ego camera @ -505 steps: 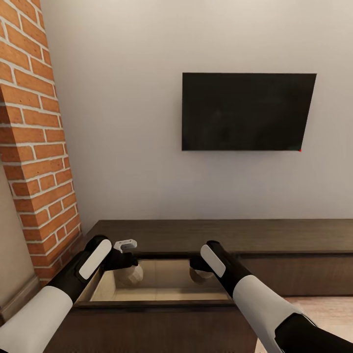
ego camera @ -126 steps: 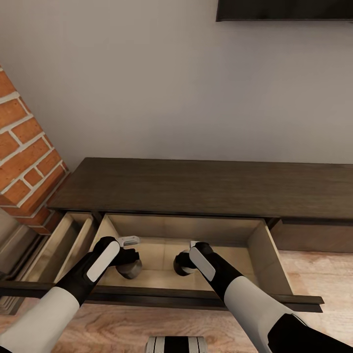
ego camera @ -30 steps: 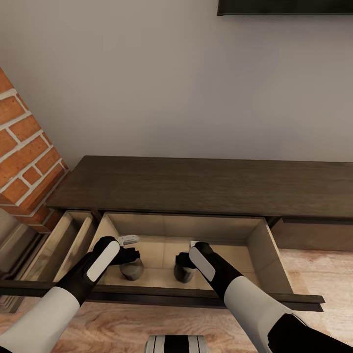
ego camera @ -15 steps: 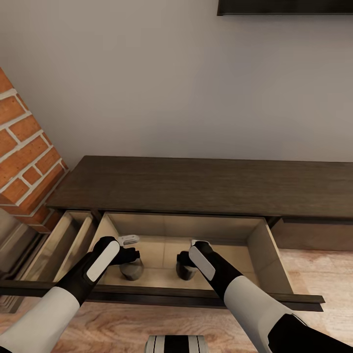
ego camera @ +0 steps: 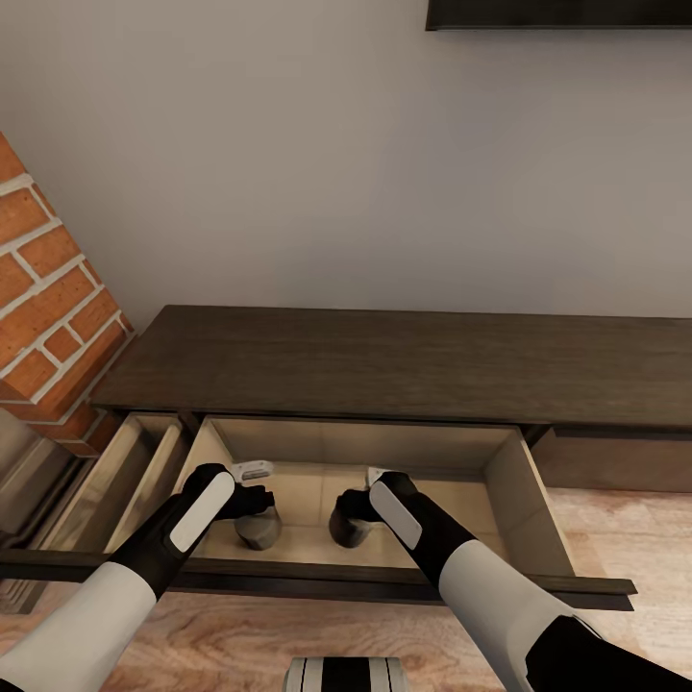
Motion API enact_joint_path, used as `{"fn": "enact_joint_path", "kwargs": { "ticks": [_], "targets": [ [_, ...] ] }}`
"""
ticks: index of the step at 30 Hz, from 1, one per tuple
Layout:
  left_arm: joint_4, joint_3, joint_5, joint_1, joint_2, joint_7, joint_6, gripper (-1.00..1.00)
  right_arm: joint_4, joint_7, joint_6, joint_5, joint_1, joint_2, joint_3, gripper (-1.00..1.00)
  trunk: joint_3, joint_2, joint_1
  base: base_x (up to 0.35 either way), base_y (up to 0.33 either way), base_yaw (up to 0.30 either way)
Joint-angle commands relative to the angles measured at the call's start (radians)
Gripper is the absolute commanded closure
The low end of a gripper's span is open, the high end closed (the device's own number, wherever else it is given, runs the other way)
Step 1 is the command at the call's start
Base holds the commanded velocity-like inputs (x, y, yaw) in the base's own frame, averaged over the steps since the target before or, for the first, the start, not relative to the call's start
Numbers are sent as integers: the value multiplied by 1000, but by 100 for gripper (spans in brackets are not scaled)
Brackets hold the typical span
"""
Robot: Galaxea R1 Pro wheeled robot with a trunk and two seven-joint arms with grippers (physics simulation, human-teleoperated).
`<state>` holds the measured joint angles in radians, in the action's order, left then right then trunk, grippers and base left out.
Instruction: Place each of the two pumpkins and all three candles from the living room inside a cabinet in the living room (use any cabinet), then make sure every cabinet is closed, and position the cauldron so it is next to a table in the living room.
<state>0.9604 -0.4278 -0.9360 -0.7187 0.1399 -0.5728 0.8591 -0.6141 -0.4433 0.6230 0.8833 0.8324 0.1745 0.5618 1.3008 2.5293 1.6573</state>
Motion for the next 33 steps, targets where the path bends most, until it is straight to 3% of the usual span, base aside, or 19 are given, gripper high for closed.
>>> {"fn": "enact_joint_path", "kwargs": {
  "ticks": [1, 5, 10, 12, 15, 17, 18, 24, 29, 33],
  "targets": [
    [1, -4, -10, -1, 1, -10, 0, -100, -1, -11, 0, 11, 1, 0, 3, -100, 1, 0, 0, 0, 0, 0],
    [1, -4, -10, -1, 1, -10, -1, -100, -1, -30, -1, 5, 1, 0, 3, -100, 1, 0, 0, 0, 0, 0],
    [1, -4, -10, -1, 1, -10, 0, -100, -4, -145, -6, 5, 1, 0, 4, -100, 1, 0, 0, 0, 0, 0],
    [1, -4, -10, -1, 1, -10, -1, -100, -5, -149, -4, 9, 1, 0, 4, -100, 1, 0, 0, 0, 0, 0],
    [1, -4, -10, -1, 1, -10, 0, -100, -6, -94, -3, 5, 1, 0, 5, -100, 1, 0, 0, 0, 0, 0],
    [1, -4, -10, -1, 1, -10, 0, -100, -6, -122, -6, 2, 1, 0, 6, -100, 1, 0, 0, 0, 0, 0],
    [1, -5, -10, -1, 1, -11, 0, -100, -11, -162, -11, 5, 1, 0, 10, -100, 1, 0, 0, 0, 0, 0],
    [1, -5, -10, -2, 1, -11, 0, -100, -53, -242, -56, 11, 1, 0, 72, -100, 1, 0, 0, 0, 0, 0],
    [1, -5, -10, -2, 1, -10, 0, -100, -64, -261, -74, 13, 1, 0, 101, -100, 1, 0, 0, 0, 0, 0],
    [1, -5, -10, -2, 1, -11, -1, -100, -65, -264, -77, 14, 1, 0, 106, -100, -15, -1, -2, 0, 0, 0]
  ]
}}
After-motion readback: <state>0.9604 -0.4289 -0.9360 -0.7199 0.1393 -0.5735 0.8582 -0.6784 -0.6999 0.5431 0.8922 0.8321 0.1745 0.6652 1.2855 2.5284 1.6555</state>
